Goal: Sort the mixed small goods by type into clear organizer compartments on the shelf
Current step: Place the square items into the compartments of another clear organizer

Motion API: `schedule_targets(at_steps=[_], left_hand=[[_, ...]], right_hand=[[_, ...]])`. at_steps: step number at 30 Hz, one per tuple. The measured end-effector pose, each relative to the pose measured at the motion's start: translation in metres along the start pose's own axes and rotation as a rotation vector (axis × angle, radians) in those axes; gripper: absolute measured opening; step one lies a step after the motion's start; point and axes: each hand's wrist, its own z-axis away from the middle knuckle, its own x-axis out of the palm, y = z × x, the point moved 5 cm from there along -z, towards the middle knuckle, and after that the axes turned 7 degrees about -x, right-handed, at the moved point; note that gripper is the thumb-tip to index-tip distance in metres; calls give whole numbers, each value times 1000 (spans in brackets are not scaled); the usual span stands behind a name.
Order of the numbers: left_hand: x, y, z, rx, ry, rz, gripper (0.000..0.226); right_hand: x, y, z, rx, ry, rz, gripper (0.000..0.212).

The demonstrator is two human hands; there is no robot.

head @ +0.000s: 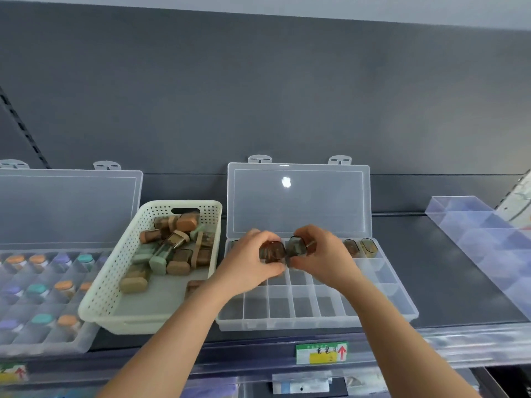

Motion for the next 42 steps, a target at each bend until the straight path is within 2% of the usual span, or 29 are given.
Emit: schedule_targets(at_steps=[3,11,17,24,36,42], left_hand=[[11,3,-3,23,-18,-81,44],[29,2,-8,74,-27,-399,54],[34,-2,-11,43,-76,-469,48],[31,0,-13,38,-123,-573,49],[28,1,-12,50,-101,-530,49],[-6,-4,0,54,37,-463,40]], right_hand=[[0,8,6,-31,-24,129,41],[8,19,7,-37,-148,262,50],[19,28,4,5,-278,279,53],[18,30,1,-11,-251,253,45],[19,27,-3,-55,-248,263,38],[22,-9,-10,-177,-141,235,21]])
